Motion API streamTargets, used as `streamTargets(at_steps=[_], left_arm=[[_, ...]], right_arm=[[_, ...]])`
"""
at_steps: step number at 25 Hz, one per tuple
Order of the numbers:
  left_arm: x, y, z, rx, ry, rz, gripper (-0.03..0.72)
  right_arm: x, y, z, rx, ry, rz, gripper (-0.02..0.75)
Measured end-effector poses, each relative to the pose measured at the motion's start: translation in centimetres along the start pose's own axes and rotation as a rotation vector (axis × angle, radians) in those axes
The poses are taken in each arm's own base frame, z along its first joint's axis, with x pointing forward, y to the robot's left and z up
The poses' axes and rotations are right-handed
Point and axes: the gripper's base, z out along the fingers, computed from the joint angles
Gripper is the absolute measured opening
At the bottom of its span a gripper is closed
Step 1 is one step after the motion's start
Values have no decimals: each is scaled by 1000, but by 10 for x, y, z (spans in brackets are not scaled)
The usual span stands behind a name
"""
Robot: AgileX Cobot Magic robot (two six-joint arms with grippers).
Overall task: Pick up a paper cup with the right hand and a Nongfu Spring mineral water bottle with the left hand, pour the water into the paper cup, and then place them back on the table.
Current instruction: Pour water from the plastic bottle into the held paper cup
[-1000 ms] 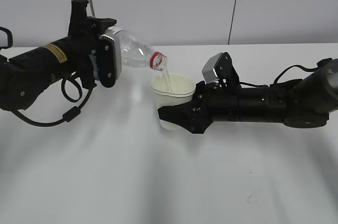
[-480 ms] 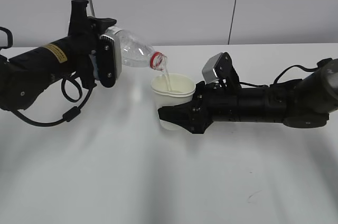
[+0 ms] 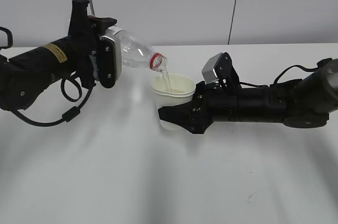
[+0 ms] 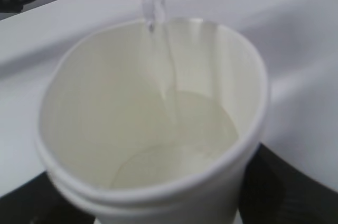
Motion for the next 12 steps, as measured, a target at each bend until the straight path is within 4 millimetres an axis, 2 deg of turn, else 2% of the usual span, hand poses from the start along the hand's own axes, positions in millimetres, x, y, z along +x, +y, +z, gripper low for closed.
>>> streamTargets(at_steps=[12], left_arm=[[2,1,0,-7,17,-16,403]], right_arm=[[0,0,0,2,3,-2,517]])
